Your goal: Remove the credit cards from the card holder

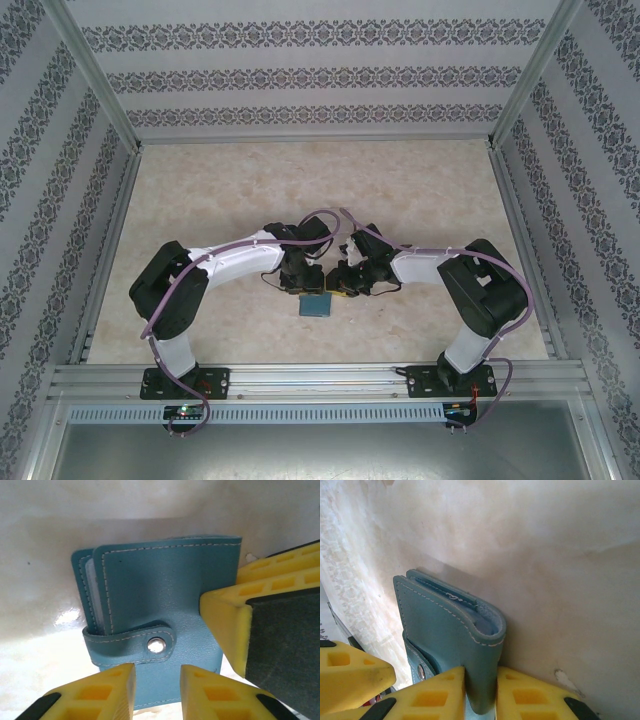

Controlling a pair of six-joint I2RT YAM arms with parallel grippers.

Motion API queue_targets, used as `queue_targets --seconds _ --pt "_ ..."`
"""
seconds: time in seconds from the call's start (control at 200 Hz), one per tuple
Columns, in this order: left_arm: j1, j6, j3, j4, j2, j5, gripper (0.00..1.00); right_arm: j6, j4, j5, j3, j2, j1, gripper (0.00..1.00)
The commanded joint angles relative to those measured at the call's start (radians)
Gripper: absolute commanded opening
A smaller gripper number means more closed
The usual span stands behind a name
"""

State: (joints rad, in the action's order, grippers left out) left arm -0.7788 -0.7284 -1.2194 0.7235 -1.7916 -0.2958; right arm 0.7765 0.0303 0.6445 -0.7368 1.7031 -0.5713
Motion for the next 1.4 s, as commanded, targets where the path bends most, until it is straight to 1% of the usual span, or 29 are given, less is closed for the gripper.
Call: queue_targets --seconds 0.0,0.205,0.46,0.525,0.615,0.679,0.789,0.849,1.004,1.259,1.394 --pt "0.001 0.020 0.017 -0.018 -0.032 -0.023 0.31 -0.007 0.071 -0.040 0.005 0.006 0.008 0.20" --pt "-0.002 0.034 0.007 0.013 -0.070 0.005 0.33 -0.008 0.072 -0.040 0.005 0.007 0.009 0.20" --pt "-0.004 0.037 0.012 0.016 -0.112 0.019 0.46 -0.008 0.075 -0.036 0.001 0.010 0.007 0.20" --pt "-0.005 0.035 0.009 0.024 -0.124 0.029 0.48 -0.009 0.076 -0.035 0.001 0.009 0.007 0.20" --pt "-0.009 0.036 -0.004 0.057 -0.141 0.070 0.48 -0.008 0.080 -0.036 0.001 0.006 0.007 0.20" --pt "-0.013 0.039 -0.014 0.083 -0.154 0.102 0.46 -0.009 0.081 -0.037 0.001 0.004 0.007 0.20" --pt "-0.020 0.042 -0.027 0.113 -0.174 0.141 0.40 -0.011 0.084 -0.037 -0.001 0.004 0.007 0.20" --pt "-0.026 0.042 -0.031 0.120 -0.183 0.151 0.37 -0.011 0.085 -0.035 -0.003 0.004 0.006 0.20" --pt "-0.032 0.042 -0.047 0.135 -0.193 0.171 0.33 -0.014 0.084 -0.035 -0.004 0.007 0.006 0.20" --pt "-0.033 0.045 -0.060 0.152 -0.162 0.214 0.21 -0.019 0.087 -0.035 -0.008 0.013 0.005 0.20" --pt "-0.033 0.037 -0.057 0.148 -0.135 0.234 0.17 -0.025 0.095 -0.037 -0.012 0.015 0.005 0.19"
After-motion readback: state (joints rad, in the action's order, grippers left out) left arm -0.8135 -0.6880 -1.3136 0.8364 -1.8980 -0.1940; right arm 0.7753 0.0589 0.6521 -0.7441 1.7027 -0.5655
